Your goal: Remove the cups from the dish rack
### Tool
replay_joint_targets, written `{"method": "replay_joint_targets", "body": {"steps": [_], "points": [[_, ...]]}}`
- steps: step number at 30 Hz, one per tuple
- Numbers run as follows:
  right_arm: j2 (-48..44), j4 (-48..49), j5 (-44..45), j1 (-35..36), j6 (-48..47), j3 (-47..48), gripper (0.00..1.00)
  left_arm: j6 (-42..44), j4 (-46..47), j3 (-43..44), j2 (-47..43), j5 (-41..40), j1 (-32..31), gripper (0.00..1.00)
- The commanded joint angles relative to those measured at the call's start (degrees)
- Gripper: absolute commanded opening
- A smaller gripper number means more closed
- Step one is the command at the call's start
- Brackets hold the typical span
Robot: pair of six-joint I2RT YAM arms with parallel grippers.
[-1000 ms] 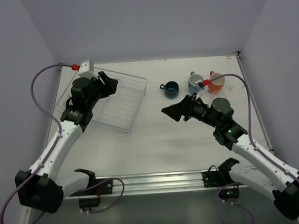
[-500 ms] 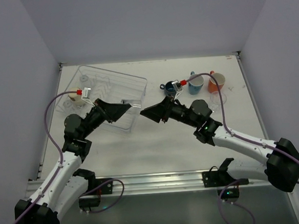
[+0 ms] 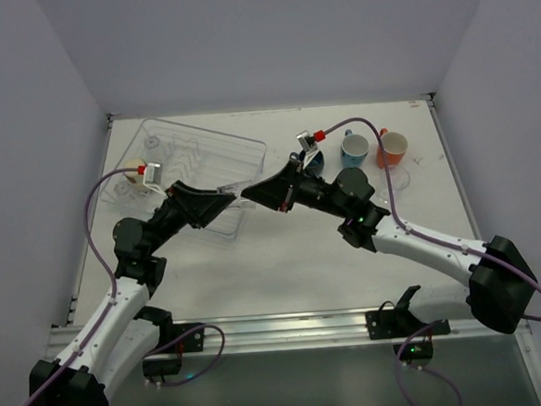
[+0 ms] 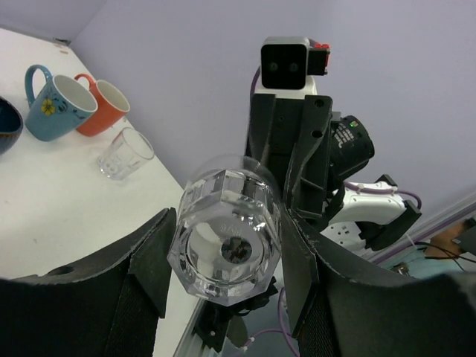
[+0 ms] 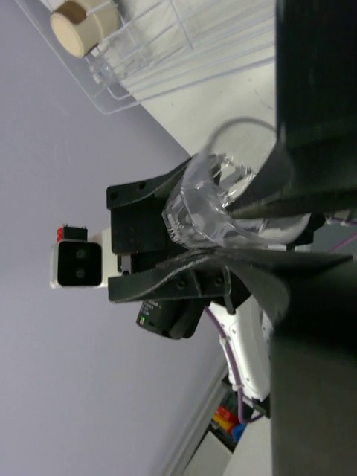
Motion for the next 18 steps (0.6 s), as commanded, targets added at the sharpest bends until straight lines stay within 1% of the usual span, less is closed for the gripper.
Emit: {"method": "replay_joint_targets", "body": {"steps": [1, 2, 3, 4, 5, 6, 7, 8, 9, 10, 11, 12, 13, 14, 15, 16, 17, 18], "points": [[1.5, 4.7, -2.5, 0.6, 1.9, 2.8, 0.16, -0.6, 4.2, 0.2, 0.0, 1.7, 0.0, 0.37], [1.4, 5.3, -2.0, 0.6, 2.2, 2.5, 0.02, -0.3, 3.2, 0.4, 0.0, 1.7, 0.0, 0.42], [1.1, 5.2, -1.5, 0.6, 2.3, 1.9, 0.00, 1.3, 2.0, 0.8, -0.2, 1.7, 0.1, 0.51], [0.6, 4.3, -0.4, 0.6, 1.7, 1.8, 0.00, 2.4, 0.6, 1.9, -0.6, 1.8, 0.0, 0.69], [-0.7, 0.6, 0.5, 0.6, 0.8, 1.8, 0.00, 3.8, -3.8, 2.6, -0.9, 1.6, 0.1, 0.77], [-1.4, -2.2, 1.2, 0.7, -2.0, 2.8, 0.00, 7.5, -7.0, 4.6, -1.8, 0.6, 0.1, 0.89], [-2.1, -8.3, 2.6, 0.5, -3.4, 3.4, 0.00, 9.7, -10.0, 5.8, -2.3, -0.1, 0.1, 0.93], [-2.8, -11.0, 3.0, 0.6, -4.8, 3.9, 0.00, 11.9, -13.1, 6.9, -2.8, -1.0, 0.1, 0.97], [-4.2, -13.9, 3.6, 0.5, -6.1, 5.1, 0.00, 16.2, -19.1, 8.2, -3.2, -1.7, 0.1, 0.99], [-4.9, -17.8, 4.5, 0.6, -9.6, 5.9, 0.00, 18.4, -21.9, 10.7, -3.8, -3.5, 0.1, 1.00], [-5.4, -25.1, 6.8, 0.6, -11.7, 7.4, 0.00, 20.5, -27.5, 11.9, -4.1, -4.3, 0.1, 1.00], [-6.4, -28.4, 7.8, 0.4, -13.7, 8.1, 0.00, 24.9, -30.8, 13.3, -4.6, -5.4, 0.1, 1.00], [-6.7, -35.8, 9.0, 0.3, -17.7, 9.1, 0.00, 27.5, -33.9, 15.9, -4.8, -8.5, 0.1, 1.00], [-6.9, -39.2, 11.4, 0.2, -19.9, 10.1, 0.00, 29.7, -40.5, 17.0, -5.2, -10.5, 0.1, 1.00], [-7.0, -42.8, 12.2, -0.3, -24.0, 11.8, 0.00, 34.6, -44.1, 19.3, -5.9, -15.1, 0.1, 1.00], [-6.8, -49.5, 13.0, -0.8, -25.7, 12.8, 0.00, 36.9, -47.5, 20.1, -6.4, -17.3, 0.0, 1.00], [-6.4, -53.1, 15.6, -1.3, -27.6, 15.1, 0.00, 38.8, -52.0, 20.7, -6.9, -19.2, 0.1, 1.00], [-5.9, -56.0, 17.0, -1.9, -31.1, 16.0, 0.00, 42.7, -54.1, 21.7, -7.7, -20.9, 0.1, 1.00]]}}
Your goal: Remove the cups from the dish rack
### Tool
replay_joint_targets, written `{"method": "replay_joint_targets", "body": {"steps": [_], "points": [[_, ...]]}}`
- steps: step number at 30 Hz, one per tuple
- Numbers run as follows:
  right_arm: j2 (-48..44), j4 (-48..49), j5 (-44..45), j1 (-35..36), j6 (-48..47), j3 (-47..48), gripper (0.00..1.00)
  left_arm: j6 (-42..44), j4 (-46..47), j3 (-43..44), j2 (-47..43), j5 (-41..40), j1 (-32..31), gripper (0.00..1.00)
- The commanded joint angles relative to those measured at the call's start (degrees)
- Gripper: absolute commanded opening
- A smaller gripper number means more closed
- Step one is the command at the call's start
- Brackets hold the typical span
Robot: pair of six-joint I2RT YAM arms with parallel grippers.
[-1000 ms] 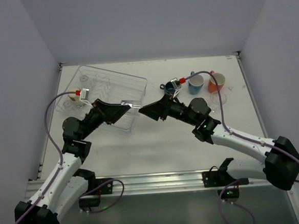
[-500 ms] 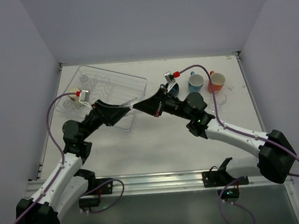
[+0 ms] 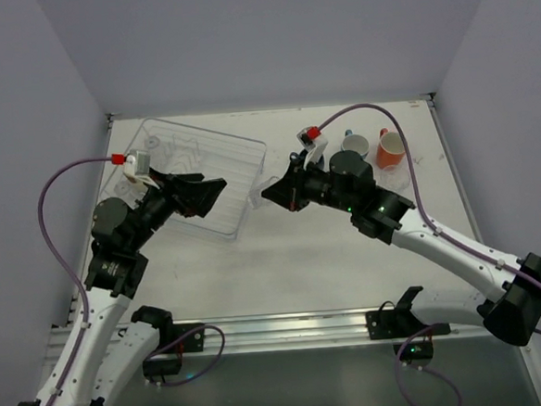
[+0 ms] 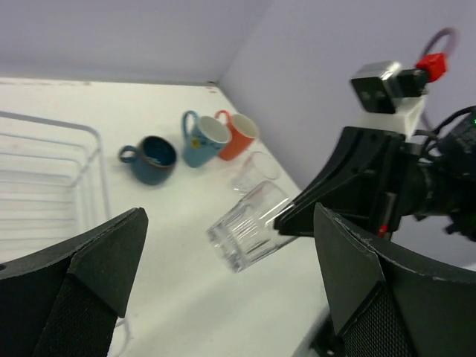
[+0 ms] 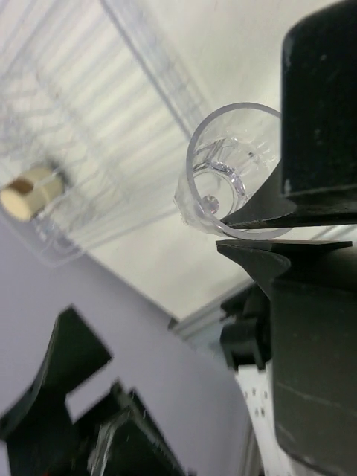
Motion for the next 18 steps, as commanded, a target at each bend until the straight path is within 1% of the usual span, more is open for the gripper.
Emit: {"method": "replay_joint_targets", "body": {"steps": [1, 2, 3, 4, 6, 9, 10, 13, 18], "points": [[0.9, -21.6, 8.7, -1.9, -13.7, 5.8, 0.00, 16.3, -18.0, 4.2, -2.3, -12.2, 0.0, 1.00], [1.9, -23.9, 9.9, -2.3, -14.8, 7.3, 0.00, 17.8, -20.8, 4.3, -2.8, -13.8, 0.0, 1.00], [2.9, -25.4, 13.1, -3.1, -16.8, 7.9, 0.00, 20.2, -21.8, 3.8, -4.0, -17.0, 0.0, 1.00], [5.4, -28.0, 13.6, -3.5, -17.9, 8.4, 0.00, 20.8, -22.5, 3.2, -4.8, -18.6, -0.1, 1.00], [8.2, -29.6, 15.2, -5.1, -19.7, 10.2, 0.00, 21.3, -22.3, 0.8, -7.4, -21.5, -0.1, 1.00], [14.2, -30.6, 18.3, -5.9, -21.4, 12.1, 0.00, 21.4, -20.8, -2.3, -10.0, -23.3, -0.1, 1.00], [15.9, -31.5, 20.8, -5.8, -21.7, 12.7, 0.00, 21.5, -20.8, -2.7, -10.4, -23.8, -0.1, 1.00], [23.8, -32.1, 23.9, -5.8, -22.5, 15.7, 0.00, 22.0, -20.4, -3.2, -10.7, -23.6, -0.2, 1.00], [31.2, -32.4, 28.1, -5.9, -23.7, 19.6, 0.00, 22.5, -20.5, -2.8, -10.3, -23.8, -1.1, 1.00]]}}
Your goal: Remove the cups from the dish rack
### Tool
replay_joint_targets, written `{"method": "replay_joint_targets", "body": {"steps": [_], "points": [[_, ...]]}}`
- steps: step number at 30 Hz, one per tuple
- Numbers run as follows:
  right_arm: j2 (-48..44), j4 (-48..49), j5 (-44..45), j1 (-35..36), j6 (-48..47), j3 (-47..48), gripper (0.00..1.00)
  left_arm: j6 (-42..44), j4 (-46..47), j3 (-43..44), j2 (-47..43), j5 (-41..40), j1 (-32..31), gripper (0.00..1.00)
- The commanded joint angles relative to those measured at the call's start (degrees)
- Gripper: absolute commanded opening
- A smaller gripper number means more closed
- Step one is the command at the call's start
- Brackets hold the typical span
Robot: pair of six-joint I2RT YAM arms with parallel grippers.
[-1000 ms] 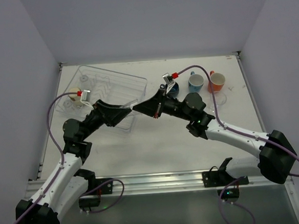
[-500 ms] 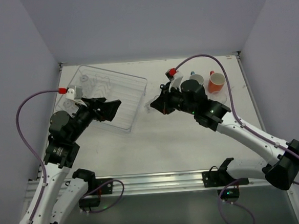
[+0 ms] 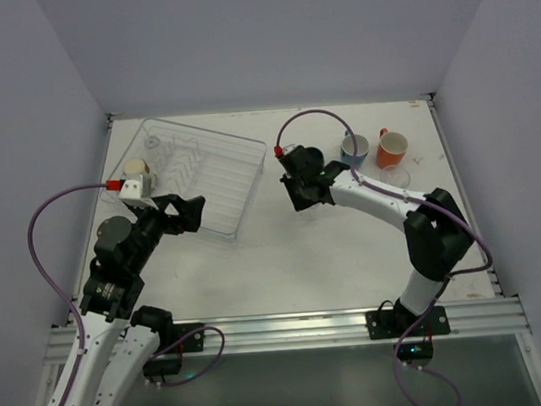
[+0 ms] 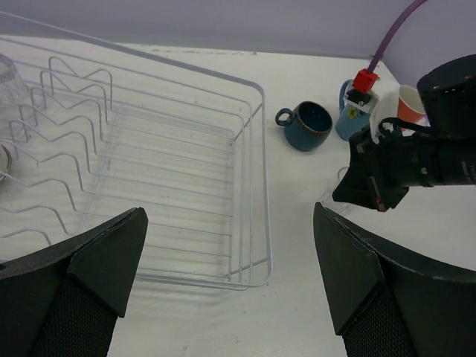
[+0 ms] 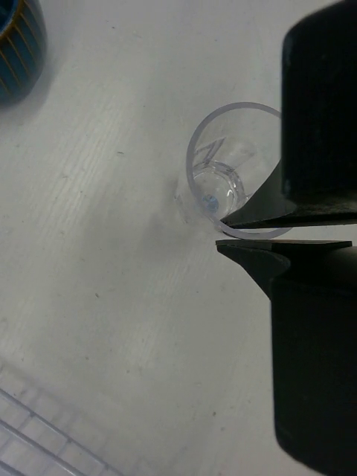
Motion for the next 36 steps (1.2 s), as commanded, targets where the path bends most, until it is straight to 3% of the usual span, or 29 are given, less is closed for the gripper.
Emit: {"method": "replay_joint_targets", "body": {"steps": [1, 10, 21, 36], "points": [[2.3, 0.1, 6.1, 0.1, -2.6, 5.3, 0.00, 2.4, 0.3, 0.4, 0.0, -2.0, -0.9, 1.00], [9.4, 4.1, 9.6, 1.5, -1.8, 9.3, 0.00, 2.6, -0.2, 0.5, -0.1, -3.2, -1.4, 1.00], [10.8, 9.7, 11.2, 3.2, 0.6, 7.8, 0.00, 2.6, -0.4, 0.5, 0.5, -4.1, -1.4, 1.00], [12.9, 9.5, 9.6, 3.5, 1.1, 7.1, 0.06, 2.7, -0.4, 0.5, 1.5, -4.1, -1.3, 1.00]]}}
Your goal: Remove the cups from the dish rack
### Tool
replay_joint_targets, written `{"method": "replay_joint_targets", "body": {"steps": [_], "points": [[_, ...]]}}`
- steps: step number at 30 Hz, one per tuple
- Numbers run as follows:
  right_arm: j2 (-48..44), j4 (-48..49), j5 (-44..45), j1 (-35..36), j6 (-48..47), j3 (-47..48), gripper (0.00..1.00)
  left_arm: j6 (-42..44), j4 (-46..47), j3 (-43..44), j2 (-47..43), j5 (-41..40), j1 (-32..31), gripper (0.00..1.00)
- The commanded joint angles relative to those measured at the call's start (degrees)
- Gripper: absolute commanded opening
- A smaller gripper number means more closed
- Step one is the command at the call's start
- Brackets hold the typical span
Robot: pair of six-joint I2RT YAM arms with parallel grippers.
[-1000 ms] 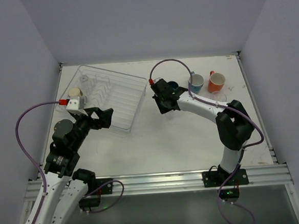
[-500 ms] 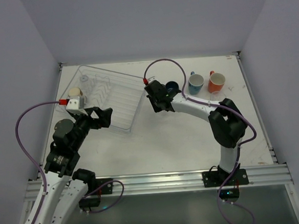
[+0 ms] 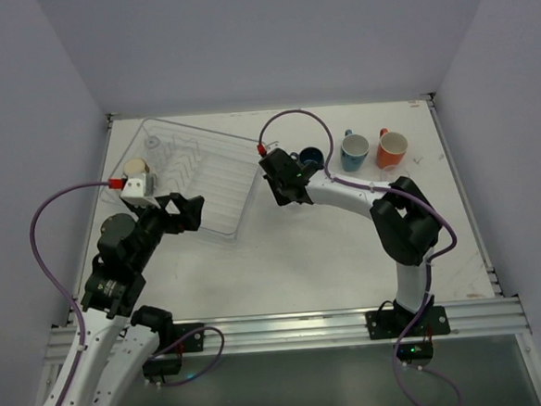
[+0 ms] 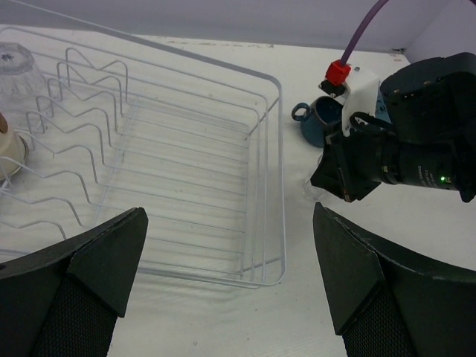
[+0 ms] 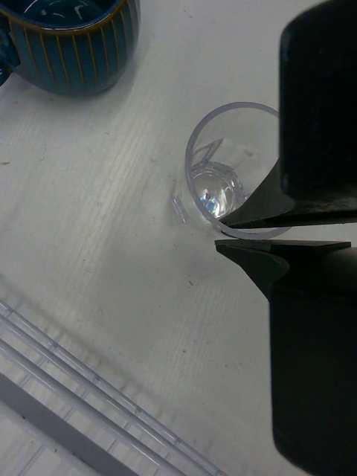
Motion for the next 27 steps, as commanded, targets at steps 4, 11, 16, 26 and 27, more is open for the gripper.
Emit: {"method": "replay_joint_targets", "body": {"steps": [4, 11, 16, 26, 27], "points": [[-1.2, 0.9, 1.5, 0.6, 0.9, 0.2, 0.19, 1.4, 0.2, 0.6, 0.7, -2.3, -0.2, 1.00], [-7.8, 0.5, -1.0, 0.6, 0.9, -0.2, 0.51, 1.4, 0.4, 1.5, 3.2, -4.2, -0.1, 1.00], [-11.9, 0.7, -3.7, 0.7, 0.7, -0.2, 0.66, 0.7, -0.4, 4.7, 6.8, -6.7, -0.1, 1.00], [-27.3, 6.5, -11.7, 1.0, 2.8, -9.1, 0.70, 0.3, -2.2, 17.2, 26.5, -26.1, 0.1, 1.00], [-28.8, 8.6, -12.1, 1.0, 3.0, -10.5, 0.70, 0.4, -1.8, 18.0, 28.2, -26.7, 0.8, 1.00]]}}
